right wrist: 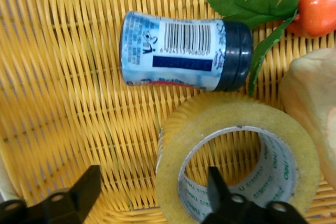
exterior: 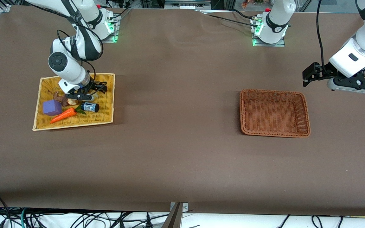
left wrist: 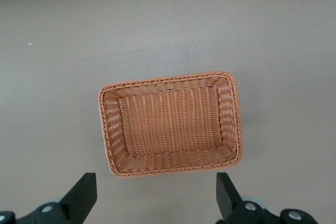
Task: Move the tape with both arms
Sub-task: 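Reach the right gripper down over the clear tape roll in the tray, then close the right gripper on the tape roll's rim and lift it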
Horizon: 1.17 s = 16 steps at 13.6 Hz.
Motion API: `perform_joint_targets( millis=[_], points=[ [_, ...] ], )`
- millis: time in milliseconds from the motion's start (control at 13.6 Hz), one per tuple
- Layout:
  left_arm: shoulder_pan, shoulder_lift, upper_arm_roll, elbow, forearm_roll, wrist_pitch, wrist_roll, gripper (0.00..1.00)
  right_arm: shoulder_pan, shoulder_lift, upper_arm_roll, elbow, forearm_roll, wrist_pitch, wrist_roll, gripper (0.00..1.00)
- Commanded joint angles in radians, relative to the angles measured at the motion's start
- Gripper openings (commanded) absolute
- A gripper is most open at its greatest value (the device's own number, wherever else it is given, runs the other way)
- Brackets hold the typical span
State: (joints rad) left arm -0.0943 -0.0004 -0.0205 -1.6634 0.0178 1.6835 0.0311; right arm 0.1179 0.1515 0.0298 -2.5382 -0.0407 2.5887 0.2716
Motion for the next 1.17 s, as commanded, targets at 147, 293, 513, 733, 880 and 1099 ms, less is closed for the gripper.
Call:
perform_joint_targets(
  millis=[147,293,513,733,880,1099],
  points=[
    [-0.004,-0.004,0.004,0.022,-0.018,-0.016,0.024,1.00,-0.004,-0.012,0.009,-0.024,0.005,0.004,-0.002,0.00],
    [-0.004,-0.004,0.004,0.022,-0.016,-0.016,0.023,1.00,-0.006,-0.012,0.009,-0.019,0.005,0.001,-0.005,0.00],
    [-0.004,-0.004,0.004,0.022,-0.016,-0.016,0.024,1.00,-0.004,-0.020,0.009,-0.014,0.005,0.001,-0.009,0.00],
    [-0.004,-0.004,0.004,0.022,-0.015,-0.016,0.024,1.00,-0.004,-0.076,0.009,0.016,0.001,-0.051,-0.015,0.00],
    [-0.005,-0.003,0.004,0.022,-0.013,-0.016,0.023,1.00,-0.004,-0.119,0.010,0.094,0.001,-0.193,-0.014,0.00],
    [-0.004,-0.003,0.001,0.022,-0.013,-0.016,0.023,1.00,-0.004,-0.145,0.070,0.269,0.008,-0.434,0.011,0.00]
  ],
)
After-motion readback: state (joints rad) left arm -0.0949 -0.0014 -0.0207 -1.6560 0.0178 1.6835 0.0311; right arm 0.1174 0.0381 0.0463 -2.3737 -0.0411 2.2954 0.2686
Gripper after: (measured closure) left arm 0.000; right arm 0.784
